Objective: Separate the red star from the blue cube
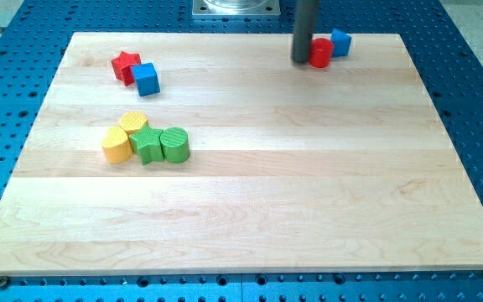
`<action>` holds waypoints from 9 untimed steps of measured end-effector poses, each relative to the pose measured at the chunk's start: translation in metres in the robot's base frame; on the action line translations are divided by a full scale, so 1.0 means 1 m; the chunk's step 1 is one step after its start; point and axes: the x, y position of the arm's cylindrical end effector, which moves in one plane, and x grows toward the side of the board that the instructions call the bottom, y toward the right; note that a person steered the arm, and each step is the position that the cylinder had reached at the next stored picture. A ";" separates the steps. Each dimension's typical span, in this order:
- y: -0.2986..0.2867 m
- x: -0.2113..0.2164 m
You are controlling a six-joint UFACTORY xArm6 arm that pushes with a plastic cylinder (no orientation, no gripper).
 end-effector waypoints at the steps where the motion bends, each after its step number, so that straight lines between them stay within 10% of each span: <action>1: -0.009 0.011; 3: -0.164 0.105; 6: -0.396 0.108; 9: -0.255 0.016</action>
